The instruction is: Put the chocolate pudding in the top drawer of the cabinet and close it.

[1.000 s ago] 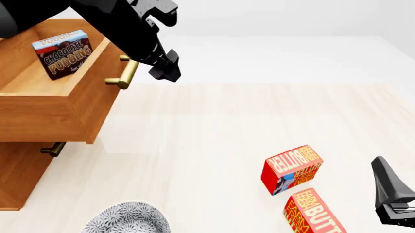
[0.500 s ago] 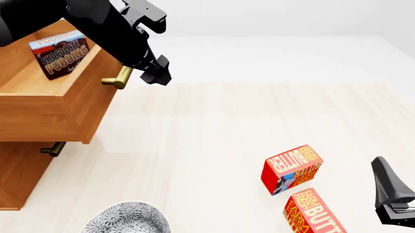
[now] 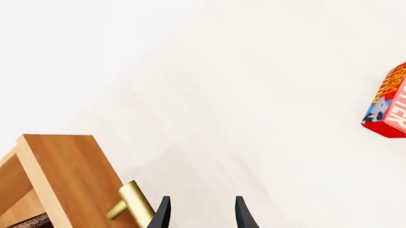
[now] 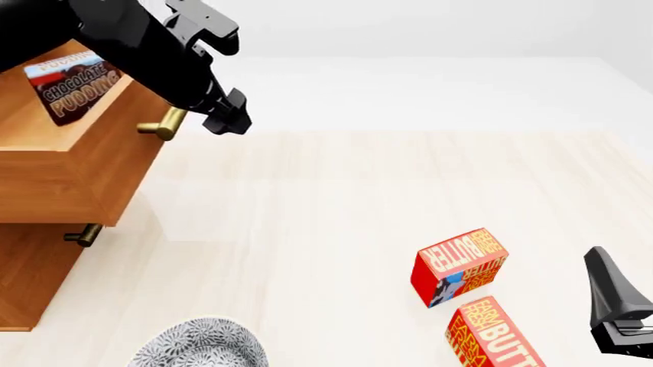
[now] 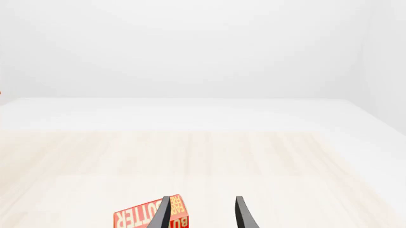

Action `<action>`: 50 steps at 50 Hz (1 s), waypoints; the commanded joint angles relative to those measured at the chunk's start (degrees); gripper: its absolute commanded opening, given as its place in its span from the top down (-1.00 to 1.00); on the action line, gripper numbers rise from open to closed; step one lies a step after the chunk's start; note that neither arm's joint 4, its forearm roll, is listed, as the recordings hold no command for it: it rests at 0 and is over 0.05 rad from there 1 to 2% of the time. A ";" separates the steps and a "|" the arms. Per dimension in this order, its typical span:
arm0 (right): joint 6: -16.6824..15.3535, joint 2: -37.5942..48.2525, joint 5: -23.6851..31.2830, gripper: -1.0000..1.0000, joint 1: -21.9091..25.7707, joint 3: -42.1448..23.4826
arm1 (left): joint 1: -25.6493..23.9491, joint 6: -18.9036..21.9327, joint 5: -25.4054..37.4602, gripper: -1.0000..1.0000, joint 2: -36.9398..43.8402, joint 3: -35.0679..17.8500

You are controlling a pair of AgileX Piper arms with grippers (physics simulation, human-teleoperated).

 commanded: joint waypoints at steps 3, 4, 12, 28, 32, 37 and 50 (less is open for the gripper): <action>0.00 0.00 -0.01 -1.00 0.00 0.00 | 3.00 0.11 -0.66 -1.00 -0.38 7.09; 0.03 0.01 0.02 -1.00 0.00 0.00 | 3.18 -0.01 -0.55 -1.00 -0.68 7.15; 0.01 0.01 0.02 -1.00 0.00 0.00 | 5.05 0.58 -0.66 -1.00 -1.84 8.12; -0.01 0.00 0.00 -1.00 0.00 0.00 | 11.64 3.41 -0.88 -1.00 -4.10 9.09; 0.01 0.00 0.00 -1.00 -0.01 0.00 | 14.99 4.78 -1.70 -1.00 -5.17 10.50; 0.01 0.00 0.01 -1.00 0.00 0.00 | 17.58 5.29 -1.74 -1.00 -6.83 11.17; 0.00 0.00 0.00 -1.00 0.00 0.00 | 23.39 6.96 -1.30 -1.00 -10.46 12.12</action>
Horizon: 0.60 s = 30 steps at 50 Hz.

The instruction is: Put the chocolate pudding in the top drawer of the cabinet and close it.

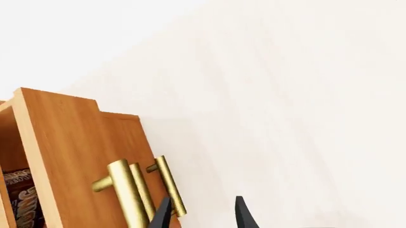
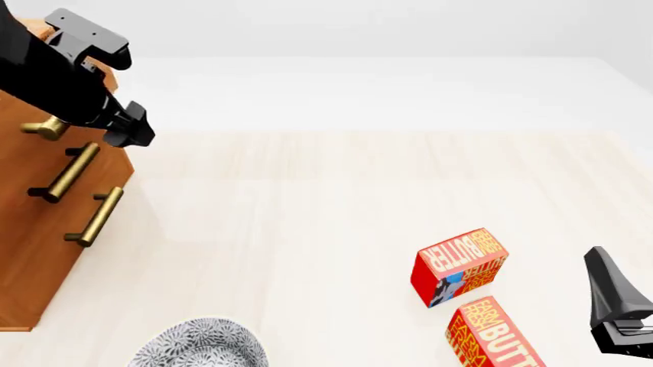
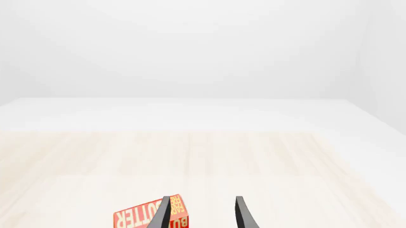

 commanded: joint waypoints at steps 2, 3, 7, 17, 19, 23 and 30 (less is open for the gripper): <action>0.00 0.00 0.00 -1.00 0.00 0.00 | 4.84 1.14 0.09 -1.00 -2.61 1.08; -0.01 0.00 0.00 -1.00 0.00 0.00 | 5.09 1.11 0.09 -1.00 -2.69 0.86; -0.02 0.00 0.00 -1.00 0.01 0.00 | 6.81 1.63 0.23 -1.00 -3.26 0.28; 0.00 0.00 0.01 -1.00 -0.01 0.00 | 11.03 3.09 0.62 -1.00 -4.38 -1.10; 0.01 -0.06 0.03 -1.00 -0.01 0.05 | 11.31 3.06 0.37 -1.00 -4.38 -0.91; 0.11 -0.01 0.08 -1.00 -0.02 -0.01 | 11.57 2.83 -0.09 -1.00 -3.80 -1.39; -0.12 -0.03 -0.01 -1.00 0.01 -0.02 | 13.06 3.13 -0.59 -1.00 -3.00 -2.44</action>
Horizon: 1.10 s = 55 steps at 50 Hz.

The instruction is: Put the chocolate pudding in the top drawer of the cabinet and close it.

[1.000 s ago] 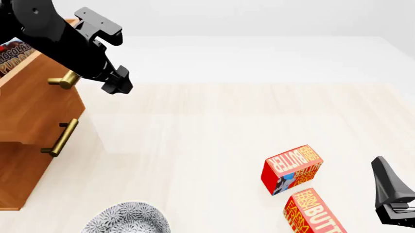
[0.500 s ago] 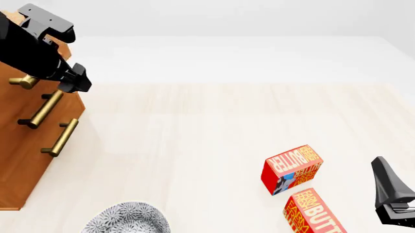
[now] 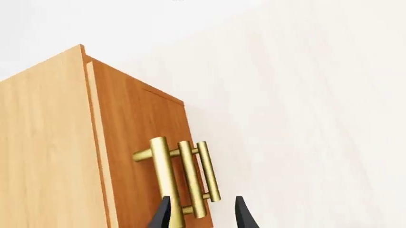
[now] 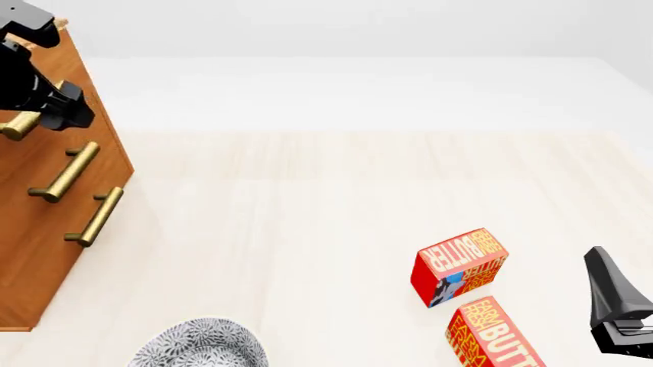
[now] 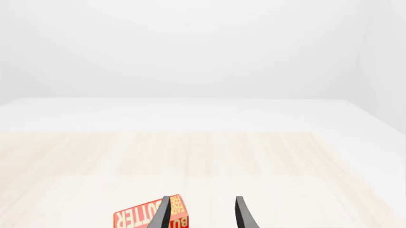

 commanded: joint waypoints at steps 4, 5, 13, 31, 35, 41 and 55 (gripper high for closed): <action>-0.09 -0.01 -0.03 -1.00 0.01 -0.01 | 3.54 0.39 -1.75 -1.00 0.68 -0.19; -0.13 -0.02 -0.04 -1.00 0.02 -0.01 | 3.64 0.35 -2.04 -1.00 0.74 0.06; 0.03 0.02 0.01 -1.00 0.01 -0.01 | 5.45 0.97 -3.69 -1.00 1.06 1.98; 0.00 -0.03 0.03 -1.00 0.00 0.00 | 12.36 3.15 -6.02 -1.00 -1.61 6.70; -0.01 -0.03 0.02 -1.00 0.00 0.00 | 14.76 3.60 -5.98 -1.00 -3.02 7.15; -0.01 -0.02 0.02 -1.00 0.00 -0.01 | 17.70 4.70 -5.49 -1.00 -4.64 7.42; -0.01 0.00 0.01 -1.00 0.00 -0.01 | 20.39 4.60 0.01 -1.00 -9.62 2.15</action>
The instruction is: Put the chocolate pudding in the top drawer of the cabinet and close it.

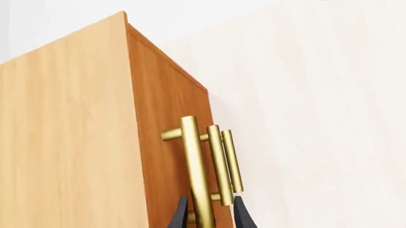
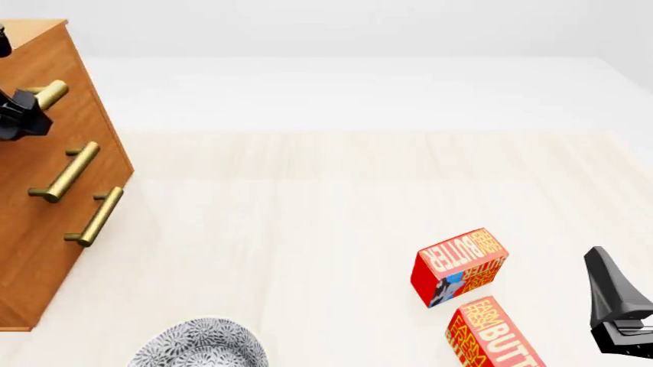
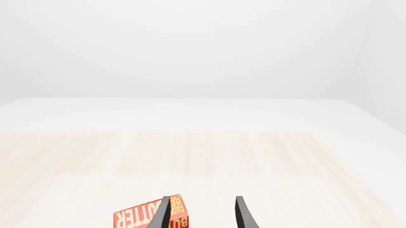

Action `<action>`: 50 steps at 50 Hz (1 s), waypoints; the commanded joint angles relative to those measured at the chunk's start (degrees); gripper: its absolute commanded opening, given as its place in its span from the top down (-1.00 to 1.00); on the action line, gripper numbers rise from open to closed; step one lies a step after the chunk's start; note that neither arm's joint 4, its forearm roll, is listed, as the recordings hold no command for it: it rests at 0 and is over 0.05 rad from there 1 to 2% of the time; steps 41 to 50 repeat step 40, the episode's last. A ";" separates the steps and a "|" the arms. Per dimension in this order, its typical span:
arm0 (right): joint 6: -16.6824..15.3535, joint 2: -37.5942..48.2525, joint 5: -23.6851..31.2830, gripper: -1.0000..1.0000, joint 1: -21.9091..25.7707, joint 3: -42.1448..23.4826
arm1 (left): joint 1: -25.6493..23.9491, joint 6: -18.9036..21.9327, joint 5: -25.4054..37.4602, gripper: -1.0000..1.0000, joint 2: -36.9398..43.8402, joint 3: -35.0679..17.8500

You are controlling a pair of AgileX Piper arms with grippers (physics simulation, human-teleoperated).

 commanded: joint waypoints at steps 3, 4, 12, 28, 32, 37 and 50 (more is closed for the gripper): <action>0.02 0.02 -0.01 -1.00 0.00 0.00 | 10.05 -3.33 4.74 -1.00 -8.84 -3.60; -0.01 0.02 -0.02 -1.00 0.00 0.00 | 9.89 -3.19 5.35 -1.00 -9.17 -4.29; -0.01 0.01 -0.02 -1.00 0.00 0.01 | 6.53 -4.83 10.94 -1.00 -11.25 -11.99; -0.02 -0.02 0.00 -1.00 0.00 0.01 | 0.61 -7.44 19.01 -1.00 -12.66 -28.55; 0.00 -0.01 0.01 -1.00 0.01 0.01 | -1.93 -8.76 19.03 -1.00 -13.04 -30.87; 0.05 -0.01 0.02 -1.00 0.00 0.01 | -2.31 -9.46 19.03 -1.00 -13.07 -34.08; -0.01 -0.02 0.00 -1.00 0.01 0.01 | -2.40 -10.16 19.03 -1.00 -13.20 -36.54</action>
